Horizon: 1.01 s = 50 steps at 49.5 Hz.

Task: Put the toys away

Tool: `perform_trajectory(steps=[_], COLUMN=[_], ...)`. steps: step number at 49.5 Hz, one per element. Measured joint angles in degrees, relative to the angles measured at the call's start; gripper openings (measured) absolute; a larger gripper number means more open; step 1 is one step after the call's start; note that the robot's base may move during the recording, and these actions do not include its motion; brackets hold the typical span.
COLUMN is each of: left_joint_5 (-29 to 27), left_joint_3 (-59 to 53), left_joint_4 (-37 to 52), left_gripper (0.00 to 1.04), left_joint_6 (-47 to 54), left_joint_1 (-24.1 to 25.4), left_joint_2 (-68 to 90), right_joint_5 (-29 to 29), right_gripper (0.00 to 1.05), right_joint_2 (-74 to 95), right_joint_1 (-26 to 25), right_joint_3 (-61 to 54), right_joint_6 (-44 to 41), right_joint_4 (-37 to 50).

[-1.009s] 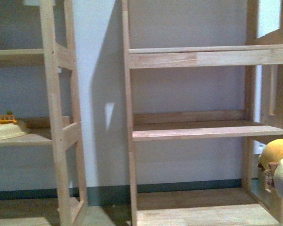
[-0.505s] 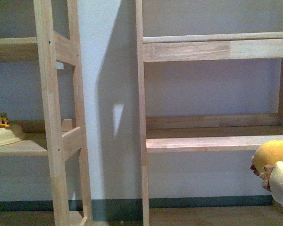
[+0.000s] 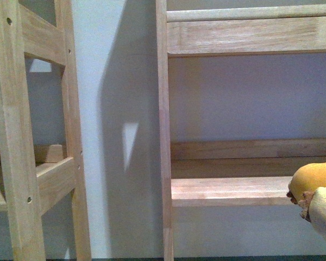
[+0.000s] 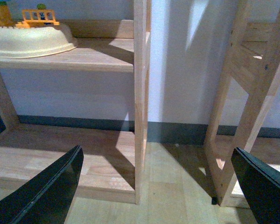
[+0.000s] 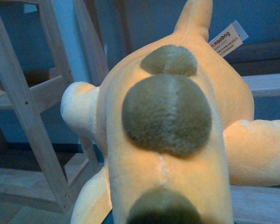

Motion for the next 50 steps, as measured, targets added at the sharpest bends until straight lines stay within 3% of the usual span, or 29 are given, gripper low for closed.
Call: perform_trajectory(steps=[23,30,37,50], left_joint_5=[-0.02,0.0,-0.02,-0.02], left_joint_3=[0.0,0.0,0.0,0.0], left_joint_4=[0.0,0.0,0.0,0.0], left_gripper=[0.99,0.99,0.99,0.99], left_joint_6=[0.0,0.0,0.0,0.0], left_joint_1=[0.0,0.0,0.0,0.0], left_joint_2=[0.0,0.0,0.0,0.0], right_joint_5=[0.13,0.52,-1.29,-6.69], right_gripper=[0.07,0.07,0.07,0.07], right_joint_2=[0.04,2.75,9.01,22.82], right_joint_1=[0.0,-1.14,-4.11,-5.11], right_joint_3=[0.0,1.84,9.03,33.42], right_joint_6=[-0.11,-3.13,-4.94,-6.62], right_joint_4=[-0.07,-5.77,-2.86,0.55])
